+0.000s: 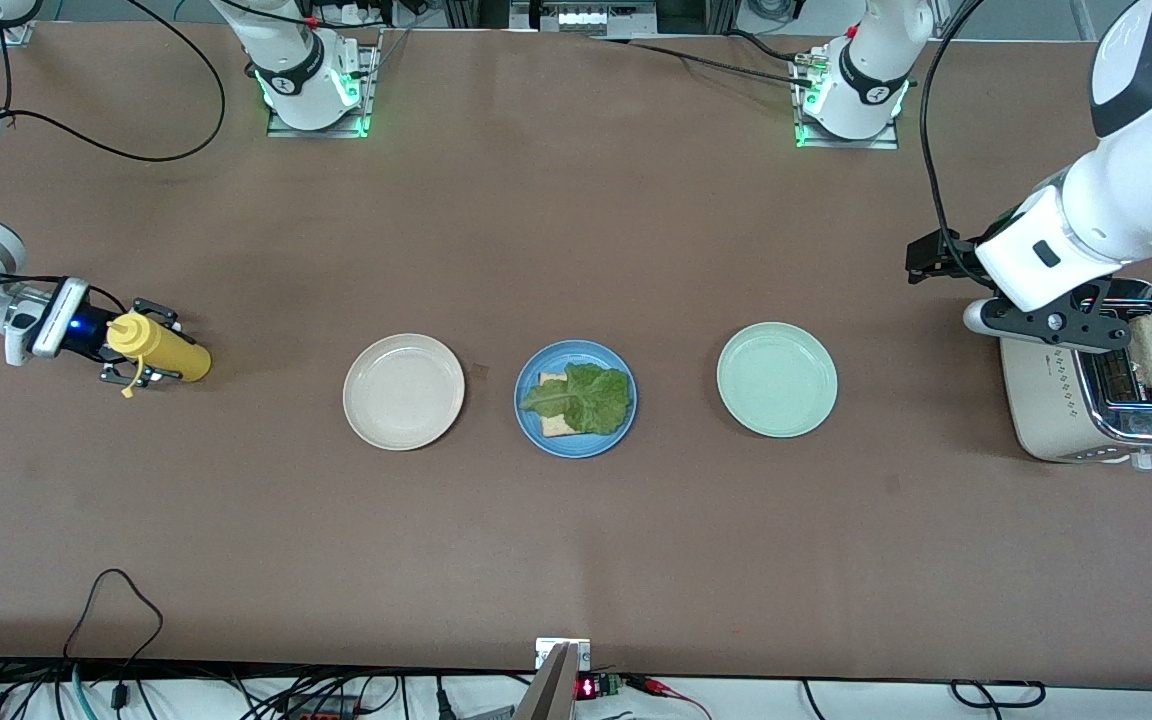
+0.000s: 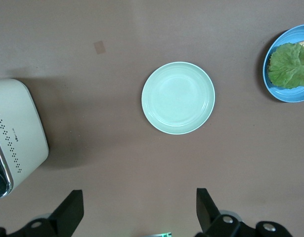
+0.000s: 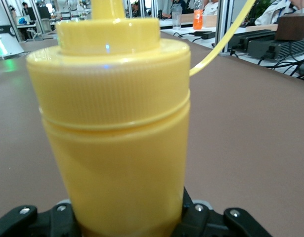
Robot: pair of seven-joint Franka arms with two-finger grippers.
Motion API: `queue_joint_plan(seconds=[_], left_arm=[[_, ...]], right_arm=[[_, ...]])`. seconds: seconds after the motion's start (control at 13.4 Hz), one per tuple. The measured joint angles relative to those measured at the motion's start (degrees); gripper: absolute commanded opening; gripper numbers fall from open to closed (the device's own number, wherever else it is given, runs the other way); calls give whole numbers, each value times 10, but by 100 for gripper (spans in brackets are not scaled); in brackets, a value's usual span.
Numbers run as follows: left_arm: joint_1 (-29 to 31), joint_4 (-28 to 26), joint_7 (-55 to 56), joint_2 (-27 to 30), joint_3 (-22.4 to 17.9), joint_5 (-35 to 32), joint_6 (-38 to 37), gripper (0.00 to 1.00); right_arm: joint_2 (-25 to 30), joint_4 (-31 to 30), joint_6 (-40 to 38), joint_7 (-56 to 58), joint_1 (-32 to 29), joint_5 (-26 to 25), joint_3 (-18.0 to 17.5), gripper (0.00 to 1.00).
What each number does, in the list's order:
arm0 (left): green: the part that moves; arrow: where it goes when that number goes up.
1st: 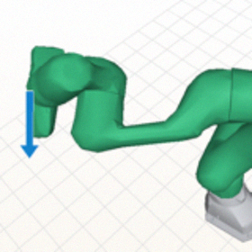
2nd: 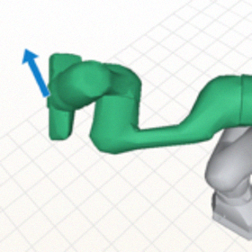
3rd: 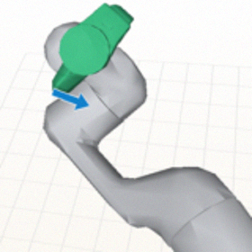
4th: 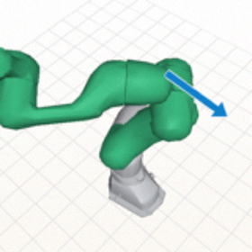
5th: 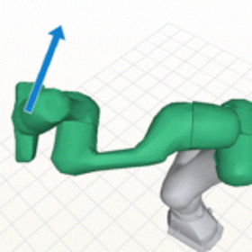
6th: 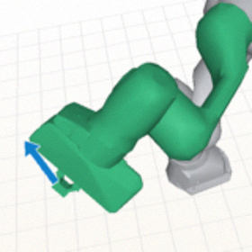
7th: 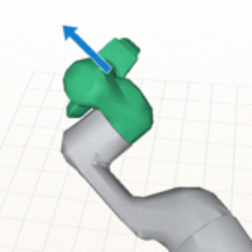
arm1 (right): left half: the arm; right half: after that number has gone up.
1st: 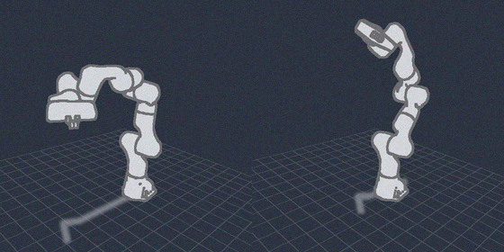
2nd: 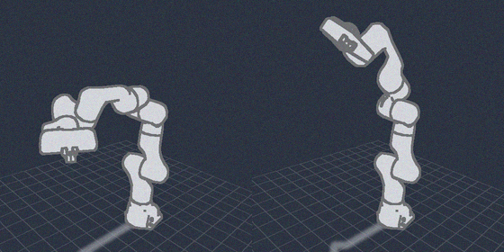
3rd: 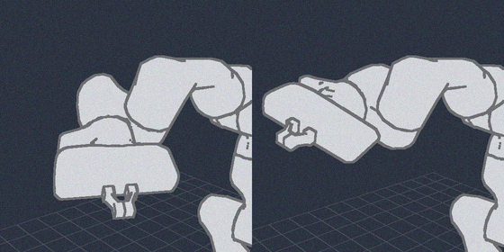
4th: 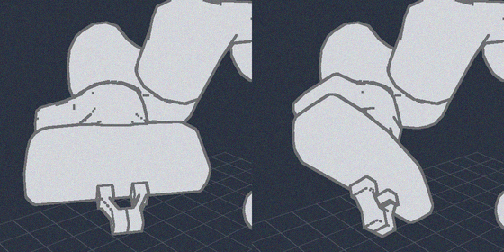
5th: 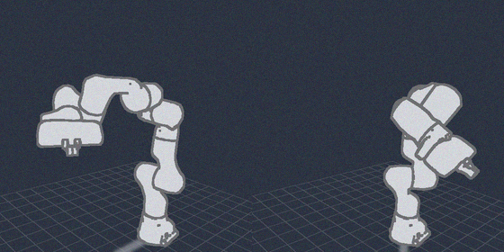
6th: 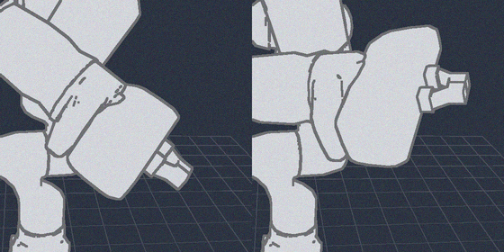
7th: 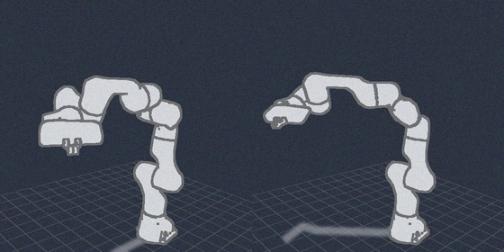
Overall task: Make sandwich in blue plate with both arms
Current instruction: 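Lift the mustard bottle with the right gripper and carry it over the sandwich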
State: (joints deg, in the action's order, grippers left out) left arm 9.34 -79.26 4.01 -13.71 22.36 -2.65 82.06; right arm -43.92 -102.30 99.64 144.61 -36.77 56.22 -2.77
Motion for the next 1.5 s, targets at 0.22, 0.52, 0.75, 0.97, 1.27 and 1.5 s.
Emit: queue_joint_plan(seconds=[0.22,0.52,0.75,0.97,1.27,1.5], left_arm=[[0,0,0,0,0,0,0,100],[2,0,0,0,0,0,0,100],[3,0,0,0,0,0,0,100],[3,0,0,0,0,0,0,100],[4,0,0,0,0,0,0,100],[4,0,0,0,0,0,0,100]], right_arm=[[16,7,27,-1,24,-29,-2,0],[71,13,54,-49,73,-81,-4,0],[136,13,75,-143,126,-128,-9,0],[193,10,91,-257,193,-163,-10,0],[233,7,134,-424,293,-225,-12,0],[239,4,172,-538,362,-306,-13,0]])
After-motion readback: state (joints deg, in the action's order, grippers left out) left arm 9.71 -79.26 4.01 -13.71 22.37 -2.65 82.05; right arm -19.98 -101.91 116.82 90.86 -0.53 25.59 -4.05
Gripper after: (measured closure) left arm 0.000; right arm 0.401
